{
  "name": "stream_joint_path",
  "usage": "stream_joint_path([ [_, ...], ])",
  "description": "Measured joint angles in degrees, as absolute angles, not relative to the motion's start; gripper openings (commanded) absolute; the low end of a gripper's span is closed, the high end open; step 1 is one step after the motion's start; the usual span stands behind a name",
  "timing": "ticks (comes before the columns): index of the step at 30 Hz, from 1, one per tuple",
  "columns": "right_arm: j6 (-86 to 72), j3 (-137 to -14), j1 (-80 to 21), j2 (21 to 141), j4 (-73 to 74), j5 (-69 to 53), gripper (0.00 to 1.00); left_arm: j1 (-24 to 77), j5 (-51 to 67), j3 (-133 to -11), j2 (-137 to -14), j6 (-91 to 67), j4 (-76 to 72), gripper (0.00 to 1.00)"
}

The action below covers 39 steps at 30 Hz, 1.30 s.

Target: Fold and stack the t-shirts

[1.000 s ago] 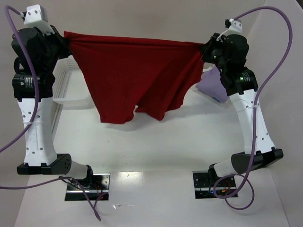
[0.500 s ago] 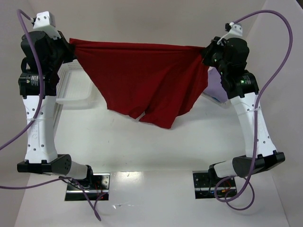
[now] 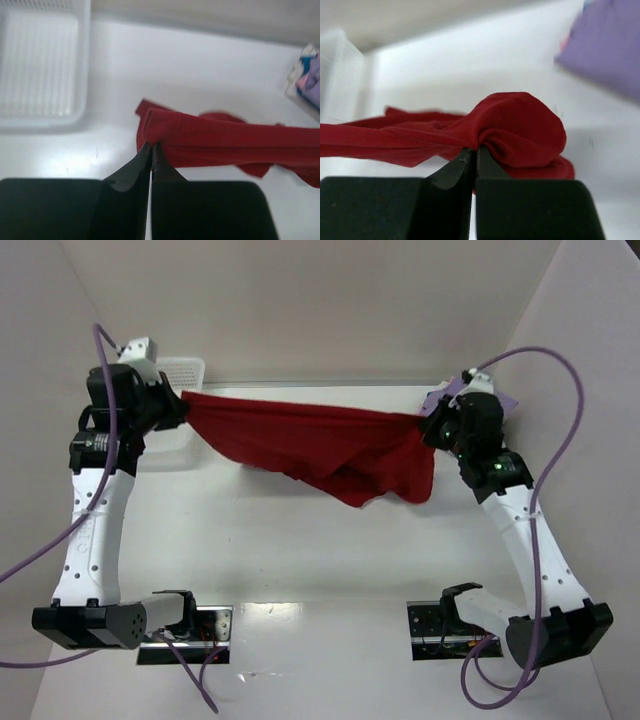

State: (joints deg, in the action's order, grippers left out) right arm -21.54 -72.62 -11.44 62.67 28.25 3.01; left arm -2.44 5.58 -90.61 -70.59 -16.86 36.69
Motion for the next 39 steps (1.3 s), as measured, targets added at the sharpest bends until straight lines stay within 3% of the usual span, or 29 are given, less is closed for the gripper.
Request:
stream_joint_path([
  [3,-23.00,-64.75,-11.14,63.64,28.40,2.28,0.00,-2.81,8.56,-82.30,-68.29,-16.86,36.97,0.00],
  [8,-23.83,-61.56,-10.92,64.60,28.62,2.20,0.00,-0.32,13.28,-73.47,-65.39,-18.15,39.55,0.00],
  [14,-24.14,-61.58,-10.48,67.02,25.98,2.59,0.00,12.21,15.57,-63.83,-62.46,-22.85,39.86,0.00],
  [16,-24.14,-61.58,-10.44,69.28,25.45,2.63,0.00,16.53,16.75,-60.69,-61.87,-24.38,40.27,0.05],
  [21,-24.12,-61.58,-10.44,72.75,24.56,2.66,0.00,21.37,17.85,-56.47,-60.47,-27.00,42.98,0.72],
  [25,-24.10,-61.60,-10.44,72.93,23.64,2.66,0.00,21.50,15.40,-56.42,-59.09,-28.38,44.77,0.86],
  [34,-23.51,-61.60,-10.44,73.01,23.29,2.85,0.00,22.37,15.35,-56.60,-63.26,-28.47,44.73,0.85],
  [39,-23.38,-61.60,-10.44,73.91,23.11,2.85,0.00,26.68,15.44,-56.58,-71.96,-28.95,44.16,0.83],
])
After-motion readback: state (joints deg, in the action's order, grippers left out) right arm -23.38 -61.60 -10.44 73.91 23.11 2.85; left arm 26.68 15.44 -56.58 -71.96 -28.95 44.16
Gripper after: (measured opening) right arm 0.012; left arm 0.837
